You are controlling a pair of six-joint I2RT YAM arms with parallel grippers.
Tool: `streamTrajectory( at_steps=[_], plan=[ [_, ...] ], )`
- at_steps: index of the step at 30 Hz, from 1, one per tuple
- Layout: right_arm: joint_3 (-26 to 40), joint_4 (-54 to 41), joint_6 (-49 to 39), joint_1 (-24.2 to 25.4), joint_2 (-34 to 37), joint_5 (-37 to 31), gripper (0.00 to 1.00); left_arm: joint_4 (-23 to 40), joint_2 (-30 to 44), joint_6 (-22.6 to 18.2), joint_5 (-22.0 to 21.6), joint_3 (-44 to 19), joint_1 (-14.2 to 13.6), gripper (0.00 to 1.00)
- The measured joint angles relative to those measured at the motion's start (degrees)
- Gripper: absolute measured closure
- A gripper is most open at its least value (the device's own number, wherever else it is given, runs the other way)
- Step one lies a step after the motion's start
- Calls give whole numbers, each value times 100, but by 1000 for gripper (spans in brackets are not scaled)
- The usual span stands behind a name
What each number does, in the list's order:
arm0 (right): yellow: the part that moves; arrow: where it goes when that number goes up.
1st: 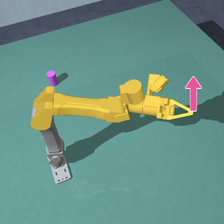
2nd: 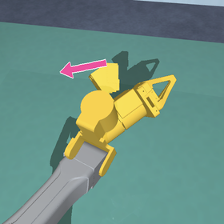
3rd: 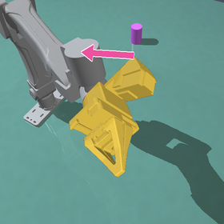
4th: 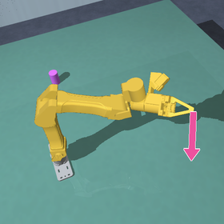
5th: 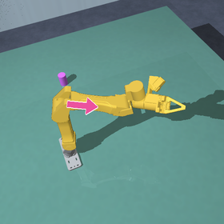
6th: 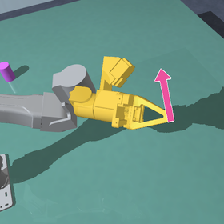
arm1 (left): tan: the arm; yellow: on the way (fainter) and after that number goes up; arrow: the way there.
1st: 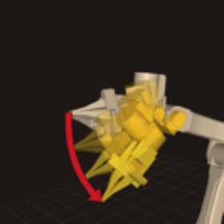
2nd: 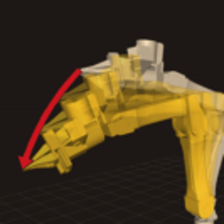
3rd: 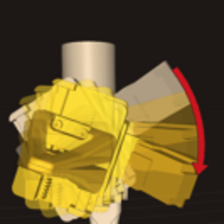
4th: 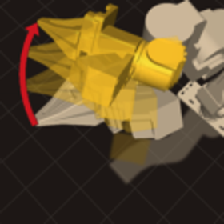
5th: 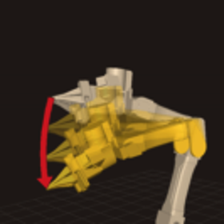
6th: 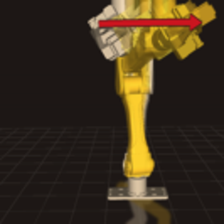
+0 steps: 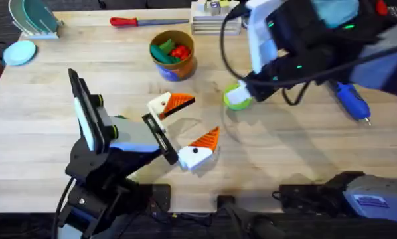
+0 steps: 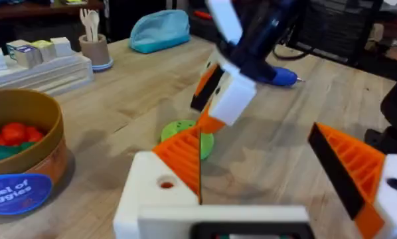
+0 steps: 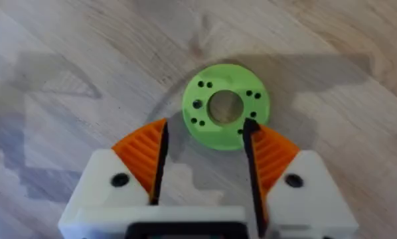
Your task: Pick up the gripper from the table and insert it into the empty holder that is missing its gripper. Then pick up a screw, insert it into the mounting hole, and use the screwdriver to tighten it. Finally, clean up the table by picking up the vegetable and placing it into the bucket.
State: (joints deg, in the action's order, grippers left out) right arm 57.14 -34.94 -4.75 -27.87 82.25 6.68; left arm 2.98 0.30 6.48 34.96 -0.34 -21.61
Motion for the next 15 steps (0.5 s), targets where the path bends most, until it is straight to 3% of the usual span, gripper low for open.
streamTrajectory(
  at_steps=[6,15],
  plan=[
    [0,271,-44,-353,621,-152,521,0,0,-2,0,0,0,8],
    [2,556,-76,-426,758,-188,579,2,0,-1,0,0,0,7]
  ],
)
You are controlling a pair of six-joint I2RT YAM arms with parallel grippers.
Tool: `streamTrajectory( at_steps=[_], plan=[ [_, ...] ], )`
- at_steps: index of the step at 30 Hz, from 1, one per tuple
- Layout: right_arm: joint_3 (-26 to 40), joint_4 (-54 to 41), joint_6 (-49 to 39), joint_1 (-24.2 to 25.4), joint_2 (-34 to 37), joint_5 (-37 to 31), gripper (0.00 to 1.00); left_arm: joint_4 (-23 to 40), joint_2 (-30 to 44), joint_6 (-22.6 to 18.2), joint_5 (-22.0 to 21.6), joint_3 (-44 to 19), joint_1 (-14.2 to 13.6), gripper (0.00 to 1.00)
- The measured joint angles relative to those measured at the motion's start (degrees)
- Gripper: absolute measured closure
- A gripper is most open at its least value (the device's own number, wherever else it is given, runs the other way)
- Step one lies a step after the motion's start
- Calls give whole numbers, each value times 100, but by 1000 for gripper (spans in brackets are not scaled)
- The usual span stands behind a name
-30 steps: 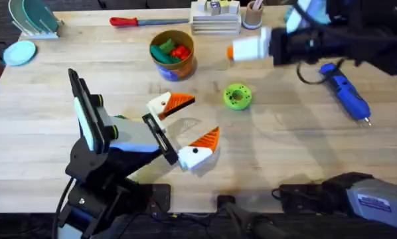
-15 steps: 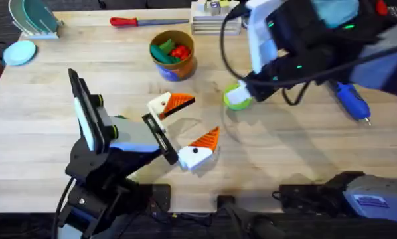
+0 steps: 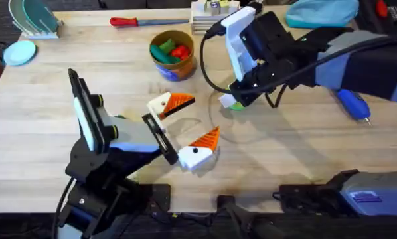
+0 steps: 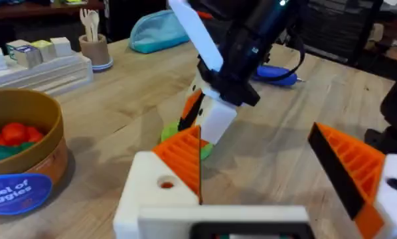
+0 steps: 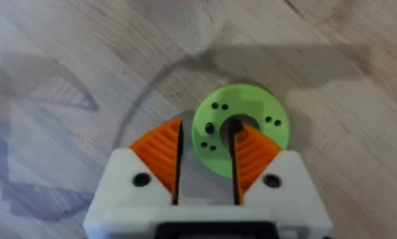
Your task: Pick up the gripper from the table and insert it into the empty holder that is missing its gripper. Then pick up a screw, insert it into the mounting hole, and use the screwdriver to tighten it. Finally, clean up the table by picking up the vegetable and placing it into the bucket.
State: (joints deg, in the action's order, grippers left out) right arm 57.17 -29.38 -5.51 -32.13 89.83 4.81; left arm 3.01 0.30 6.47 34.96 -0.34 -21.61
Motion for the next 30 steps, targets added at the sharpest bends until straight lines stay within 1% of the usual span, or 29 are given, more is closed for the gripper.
streamTrajectory(
  at_steps=[3,10,14,21,28,30],
  plan=[
    [0,48,-11,0,28,-11,635,0,0,0,0,0,-1,7],
    [0,-11,-12,0,168,-29,653,-2,0,0,0,0,0,7],
    [0,61,-10,-1,304,-31,708,-2,2,-1,0,0,0,8],
    [0,76,-10,-1,318,-47,784,-2,0,-1,0,0,0,8],
    [0,83,-10,-1,318,-51,796,0,0,1,0,0,-2,8],
    [0,83,-10,-1,318,-51,781,0,0,-1,0,0,-2,8]
  ],
)
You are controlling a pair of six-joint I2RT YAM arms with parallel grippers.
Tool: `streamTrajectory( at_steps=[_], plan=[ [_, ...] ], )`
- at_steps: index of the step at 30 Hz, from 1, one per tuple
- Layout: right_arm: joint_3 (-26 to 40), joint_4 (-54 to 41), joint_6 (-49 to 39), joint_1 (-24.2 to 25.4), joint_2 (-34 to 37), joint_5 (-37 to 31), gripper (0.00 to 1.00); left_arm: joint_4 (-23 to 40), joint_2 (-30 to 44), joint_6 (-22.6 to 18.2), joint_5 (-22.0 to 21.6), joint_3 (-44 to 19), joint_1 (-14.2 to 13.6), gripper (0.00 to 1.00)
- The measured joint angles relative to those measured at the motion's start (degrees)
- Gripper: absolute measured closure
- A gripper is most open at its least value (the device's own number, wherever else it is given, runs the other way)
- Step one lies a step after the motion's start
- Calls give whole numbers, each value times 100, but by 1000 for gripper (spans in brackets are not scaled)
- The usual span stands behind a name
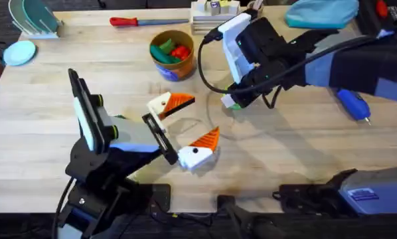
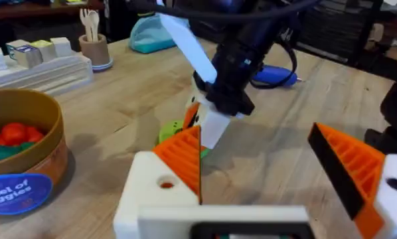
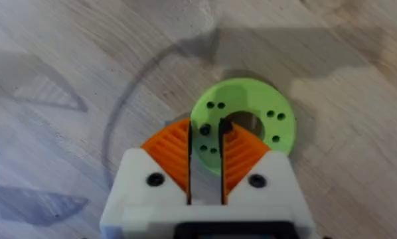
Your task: Pick up the gripper from the table and insert it into the empty holder that is missing its gripper. Then pick up a screw, insert it into the mounting hole, and use the screwdriver to tighten it. Finally, clean up the table by picking up the vegetable and placing it into the bucket.
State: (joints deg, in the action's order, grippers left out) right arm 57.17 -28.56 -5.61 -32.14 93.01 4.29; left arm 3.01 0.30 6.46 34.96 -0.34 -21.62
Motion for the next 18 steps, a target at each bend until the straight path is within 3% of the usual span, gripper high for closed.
streamTrajectory(
  at_steps=[18],
  plan=[
    [0,-17,-2,0,-188,0,787,-1,2,0,0,0,1,8]
  ],
)
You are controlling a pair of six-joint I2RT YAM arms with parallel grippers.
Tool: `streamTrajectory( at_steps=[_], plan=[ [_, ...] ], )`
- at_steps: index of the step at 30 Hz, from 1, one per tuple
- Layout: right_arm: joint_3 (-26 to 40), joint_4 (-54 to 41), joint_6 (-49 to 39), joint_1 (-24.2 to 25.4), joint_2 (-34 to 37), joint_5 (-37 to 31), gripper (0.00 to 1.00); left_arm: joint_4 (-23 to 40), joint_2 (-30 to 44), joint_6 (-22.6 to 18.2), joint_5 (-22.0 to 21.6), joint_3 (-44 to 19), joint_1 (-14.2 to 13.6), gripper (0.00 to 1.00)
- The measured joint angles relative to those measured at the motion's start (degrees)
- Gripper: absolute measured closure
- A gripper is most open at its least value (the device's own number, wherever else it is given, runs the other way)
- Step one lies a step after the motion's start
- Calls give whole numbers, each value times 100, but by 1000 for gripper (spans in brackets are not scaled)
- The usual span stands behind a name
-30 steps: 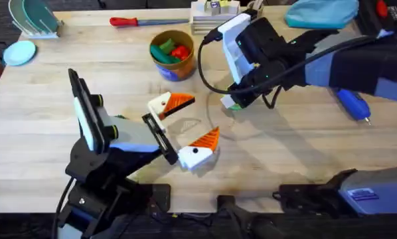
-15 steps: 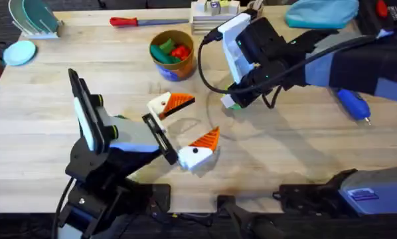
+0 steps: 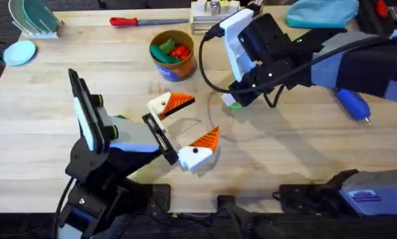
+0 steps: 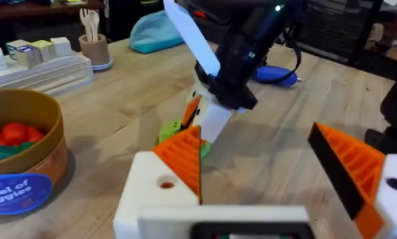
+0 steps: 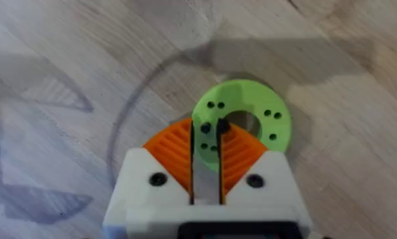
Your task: Pick up the gripper from the table and insert it into the empty holder that is missing its gripper. Then pick up a screw, insert it into the mounting hole, and use the screwdriver to tighten it. Finally, clean up the table by picking up the vegetable and placing it into the bucket.
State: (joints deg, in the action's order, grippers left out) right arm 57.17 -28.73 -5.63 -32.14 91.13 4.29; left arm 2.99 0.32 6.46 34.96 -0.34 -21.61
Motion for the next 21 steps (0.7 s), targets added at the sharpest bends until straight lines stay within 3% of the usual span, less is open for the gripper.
streamTrajectory(
  at_steps=[12,21],
  plan=[
    [0,7,0,-42,17,0,797,1,0,0,0,0,1,8],
    [0,48,-1,-74,131,-4,960,0,0,0,0,0,1,8]
  ],
)
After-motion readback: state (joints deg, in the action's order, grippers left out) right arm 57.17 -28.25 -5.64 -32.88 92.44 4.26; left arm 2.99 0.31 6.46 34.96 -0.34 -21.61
